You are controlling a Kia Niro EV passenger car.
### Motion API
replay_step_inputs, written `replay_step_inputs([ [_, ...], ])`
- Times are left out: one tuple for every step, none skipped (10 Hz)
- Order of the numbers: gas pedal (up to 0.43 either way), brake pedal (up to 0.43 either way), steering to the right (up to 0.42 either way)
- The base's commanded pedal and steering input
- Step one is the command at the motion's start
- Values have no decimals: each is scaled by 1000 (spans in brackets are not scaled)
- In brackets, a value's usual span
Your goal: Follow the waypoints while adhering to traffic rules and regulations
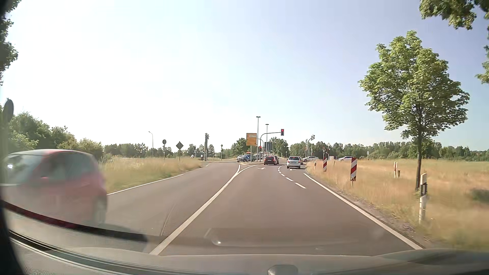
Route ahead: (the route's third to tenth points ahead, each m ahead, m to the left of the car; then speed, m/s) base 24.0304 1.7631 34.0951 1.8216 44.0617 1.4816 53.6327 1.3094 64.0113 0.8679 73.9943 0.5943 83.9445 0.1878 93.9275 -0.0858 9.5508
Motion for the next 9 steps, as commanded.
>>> replay_step_inputs([
  [0, 195, -3],
  [0, 201, -3],
  [0, 201, -3],
  [0, 195, -3],
  [0, 201, -3],
  [0, 201, -2],
  [0, 201, -2],
  [0, 201, -3],
  [0, 201, -2],
])
